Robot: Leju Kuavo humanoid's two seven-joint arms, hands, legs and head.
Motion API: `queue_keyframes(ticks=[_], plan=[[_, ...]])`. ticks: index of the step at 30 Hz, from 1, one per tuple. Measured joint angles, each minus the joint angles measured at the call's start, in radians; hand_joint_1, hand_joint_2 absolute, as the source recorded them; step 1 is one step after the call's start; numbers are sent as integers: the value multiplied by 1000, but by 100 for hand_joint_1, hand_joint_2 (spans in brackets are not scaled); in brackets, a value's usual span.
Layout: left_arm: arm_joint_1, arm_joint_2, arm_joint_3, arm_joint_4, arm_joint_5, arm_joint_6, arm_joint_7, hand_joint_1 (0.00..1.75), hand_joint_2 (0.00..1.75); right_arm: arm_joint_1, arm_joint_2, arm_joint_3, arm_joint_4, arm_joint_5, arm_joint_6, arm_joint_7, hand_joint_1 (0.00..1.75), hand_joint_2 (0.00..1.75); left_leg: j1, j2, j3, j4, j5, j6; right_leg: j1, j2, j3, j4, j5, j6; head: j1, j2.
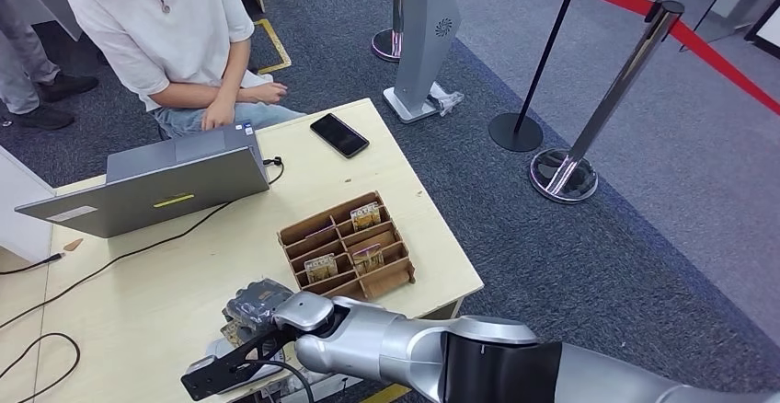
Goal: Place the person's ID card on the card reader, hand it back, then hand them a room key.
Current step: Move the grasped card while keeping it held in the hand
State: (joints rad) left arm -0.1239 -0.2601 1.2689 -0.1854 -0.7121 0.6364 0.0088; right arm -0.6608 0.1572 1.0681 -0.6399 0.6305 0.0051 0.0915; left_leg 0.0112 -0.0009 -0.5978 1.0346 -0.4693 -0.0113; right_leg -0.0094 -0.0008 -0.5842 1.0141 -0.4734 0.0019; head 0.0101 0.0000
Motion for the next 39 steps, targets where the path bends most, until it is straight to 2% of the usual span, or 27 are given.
queue_keyframes(ticks=[13, 17, 27, 35, 39], plan=[[0, 5, 1, 0, -1, -8, -1, 0, 0, 8, 0, -2, -14, 17, 6, 6, 175, 175, 0, 0, 0, 0, 0, 0, 0, 0, 0, 0, 0, 0, 0, 0], [0, 6, 1, 0, -5, -8, 0, 0, 0, 16, -3, -22, -37, -7, 16, -17, 175, 175, 0, 0, 0, 0, 0, 0, 0, 0, 0, 0, 0, 0, 0, 0], [1, 11, 1, 0, -12, -8, 1, 0, 0, 46, -59, -182, -235, -176, 133, -103, 175, 175, 0, 0, 0, 0, 0, 0, 0, 0, 0, 0, 0, 0, 0, 0], [5, 17, 1, 0, -18, -19, -18, 0, 0, 73, -114, -331, -422, -421, 261, -222, 175, 175, 0, 0, 0, 0, 0, 0, 0, 0, 0, 0, 0, 0, 0, 0], [12, 21, 1, 0, -23, -29, -28, 0, 0, 96, -129, -405, -491, -538, 267, -292, 175, 175, 0, 0, 0, 0, 0, 0, 0, 0, 0, 0, 0, 0, 0, 0]])
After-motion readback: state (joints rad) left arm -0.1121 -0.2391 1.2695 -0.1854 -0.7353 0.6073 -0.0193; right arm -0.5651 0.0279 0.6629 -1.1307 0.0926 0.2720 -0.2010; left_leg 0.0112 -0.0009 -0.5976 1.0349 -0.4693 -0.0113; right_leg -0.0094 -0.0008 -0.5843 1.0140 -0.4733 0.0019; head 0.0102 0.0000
